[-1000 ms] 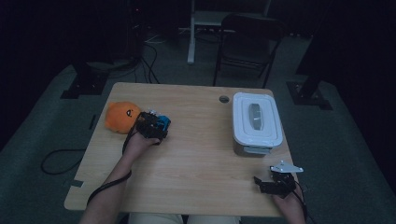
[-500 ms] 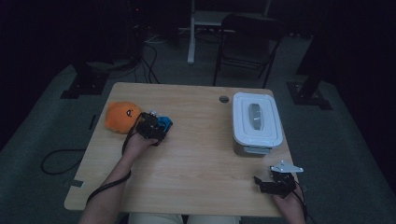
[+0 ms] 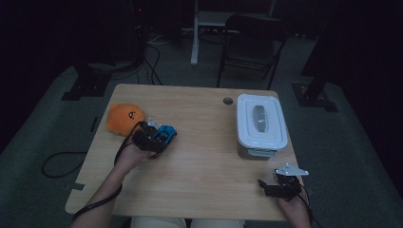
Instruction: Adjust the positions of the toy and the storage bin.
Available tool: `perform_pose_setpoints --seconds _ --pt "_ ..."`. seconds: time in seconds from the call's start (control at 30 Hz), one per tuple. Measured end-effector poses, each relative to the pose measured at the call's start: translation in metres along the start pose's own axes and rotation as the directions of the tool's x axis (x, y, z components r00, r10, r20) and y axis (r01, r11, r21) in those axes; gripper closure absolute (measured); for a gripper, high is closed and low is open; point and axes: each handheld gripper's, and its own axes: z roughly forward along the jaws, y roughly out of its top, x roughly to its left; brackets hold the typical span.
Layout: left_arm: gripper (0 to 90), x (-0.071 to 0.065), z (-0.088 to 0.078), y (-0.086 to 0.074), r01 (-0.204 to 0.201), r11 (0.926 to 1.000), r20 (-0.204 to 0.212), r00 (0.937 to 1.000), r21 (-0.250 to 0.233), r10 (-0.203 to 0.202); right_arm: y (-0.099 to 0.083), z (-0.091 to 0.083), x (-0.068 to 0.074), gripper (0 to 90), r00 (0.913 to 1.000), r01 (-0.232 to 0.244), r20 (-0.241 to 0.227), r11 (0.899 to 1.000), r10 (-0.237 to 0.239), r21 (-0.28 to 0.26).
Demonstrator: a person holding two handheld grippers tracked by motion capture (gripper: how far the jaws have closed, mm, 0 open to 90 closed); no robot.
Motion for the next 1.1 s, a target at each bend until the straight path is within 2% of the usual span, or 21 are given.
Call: perform_pose_setpoints --seconds 0.03,0.07,0.2,0.27,0.33,0.53,0.67,0.7,0.77,0.93,0.97,1.0,1.07,1.1 --pt "27.0 0.000 0.000 0.000 0.000 1.0000 0.000 1.0000 0.000 0.000 0.000 0.000 0.000 14.7 1.0000 0.000 0.000 1.000 0.000 0.000" --pt "27.0 -0.005 -0.007 -0.008 -0.017 0.9998 -0.005 0.9998 0.003 0.017 0.000 0.000 0.000 14.7 1.0000 0.000 0.000 1.000 0.000 0.000" --pt "27.0 -0.014 -0.020 -0.023 -0.062 0.9981 0.006 0.9981 0.005 0.061 0.000 0.000 0.000 14.7 1.0000 -0.001 0.002 1.000 0.001 0.000" --pt "27.0 -0.018 -0.028 -0.031 -0.074 0.9972 0.014 0.9971 0.007 0.074 0.000 0.000 0.000 14.7 1.0000 -0.002 0.002 1.000 0.002 0.000" --pt "27.0 -0.025 -0.035 -0.039 -0.089 0.9960 0.003 0.9960 -0.002 0.089 0.000 0.000 0.000 14.7 1.0000 -0.002 0.002 1.000 0.002 0.000" --pt "27.0 -0.038 -0.053 -0.063 -0.120 0.9927 0.022 0.9925 -0.010 0.120 0.000 0.000 0.000 14.7 1.0000 -0.003 0.004 1.000 0.003 0.000" --pt "27.0 -0.042 -0.056 -0.074 -0.141 0.9899 0.045 0.9890 0.010 0.141 0.000 0.000 0.000 14.7 1.0000 -0.003 0.004 1.000 0.003 0.000" --pt "27.0 -0.042 -0.057 -0.083 -0.141 0.9899 0.079 0.9870 0.015 0.139 0.000 0.000 0.000 14.7 1.0000 -0.003 0.004 1.000 0.003 0.000" --pt "27.0 -0.043 -0.058 -0.090 -0.158 0.9874 0.089 0.9836 0.007 0.157 0.000 0.000 0.000 14.7 1.0000 -0.003 0.004 1.000 0.003 0.000" --pt "27.0 -0.045 -0.056 -0.101 -0.165 0.9862 0.133 0.9777 0.012 0.162 0.000 0.000 0.000 14.7 1.0000 -0.003 0.004 1.000 0.003 0.000" --pt "27.0 -0.047 -0.056 -0.102 -0.181 0.9834 0.125 0.9759 0.009 0.178 0.000 0.000 0.000 14.7 1.0000 -0.003 0.004 1.000 0.003 0.001" --pt "27.0 -0.048 -0.055 -0.103 -0.177 0.9841 0.122 0.9771 0.012 0.174 0.000 0.000 0.000 14.7 1.0000 -0.003 0.004 1.000 0.003 0.000" --pt "27.0 -0.050 -0.053 -0.106 -0.186 0.9825 0.127 0.9746 0.004 0.184 0.000 0.000 0.000 14.7 1.0000 -0.003 0.004 1.000 0.003 0.000" --pt "27.0 -0.049 -0.052 -0.107 -0.182 0.9833 0.145 0.9731 0.005 0.179 0.000 0.000 0.000 14.7 1.0000 -0.003 0.004 1.000 0.003 0.000"
